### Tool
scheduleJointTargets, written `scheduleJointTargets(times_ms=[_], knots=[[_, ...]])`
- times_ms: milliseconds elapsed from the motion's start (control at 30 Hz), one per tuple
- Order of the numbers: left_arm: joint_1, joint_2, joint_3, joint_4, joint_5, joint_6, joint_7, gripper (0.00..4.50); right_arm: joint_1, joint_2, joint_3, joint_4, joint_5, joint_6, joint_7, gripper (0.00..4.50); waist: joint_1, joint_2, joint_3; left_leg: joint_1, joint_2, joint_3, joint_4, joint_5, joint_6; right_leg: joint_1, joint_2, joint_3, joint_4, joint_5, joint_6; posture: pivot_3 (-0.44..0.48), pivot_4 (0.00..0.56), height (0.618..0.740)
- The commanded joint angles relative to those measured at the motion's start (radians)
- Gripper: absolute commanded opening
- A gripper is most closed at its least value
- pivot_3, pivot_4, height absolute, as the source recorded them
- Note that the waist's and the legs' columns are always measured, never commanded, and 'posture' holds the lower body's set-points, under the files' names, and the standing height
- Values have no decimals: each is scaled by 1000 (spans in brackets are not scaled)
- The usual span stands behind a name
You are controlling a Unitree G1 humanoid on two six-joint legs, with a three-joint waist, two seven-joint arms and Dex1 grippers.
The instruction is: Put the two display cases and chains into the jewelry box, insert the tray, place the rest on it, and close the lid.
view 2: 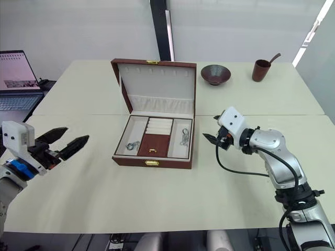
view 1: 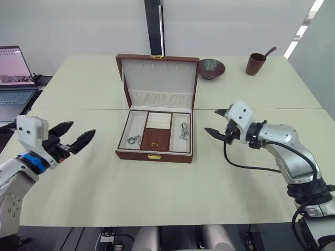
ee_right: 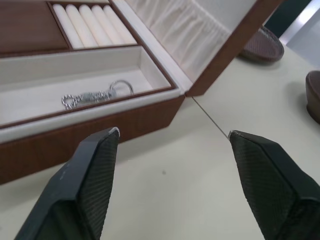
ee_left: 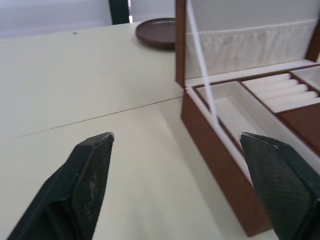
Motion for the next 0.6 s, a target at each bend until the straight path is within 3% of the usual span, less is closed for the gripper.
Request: scheduleJointTargets(times_ms=[33,333,367,600], knots=[[-16,17,-48,53,99,-22,26,2611,11,-13,12,9,-34,-19,0,2479,1,0,0,0,0,0,0,0,0,0,0,0,0,0,0,0,150,733],[-115,-55,-229,78,162,53,34,0,13,37,134,24,-89,37,18,252,3,0,0,0,1,-1,0,0,0,0,-1,0,0,0,0,0,150,733],[-126,-62,-243,79,163,60,33,0,11,43,146,26,-92,40,21,41,3,0,0,-1,1,-1,0,0,0,0,-1,0,0,0,0,0,150,733],[-195,-86,-356,100,179,73,-33,0,-28,120,212,61,-105,15,39,14,1,0,0,0,0,-1,0,0,0,0,-1,-1,0,0,0,0,150,733]])
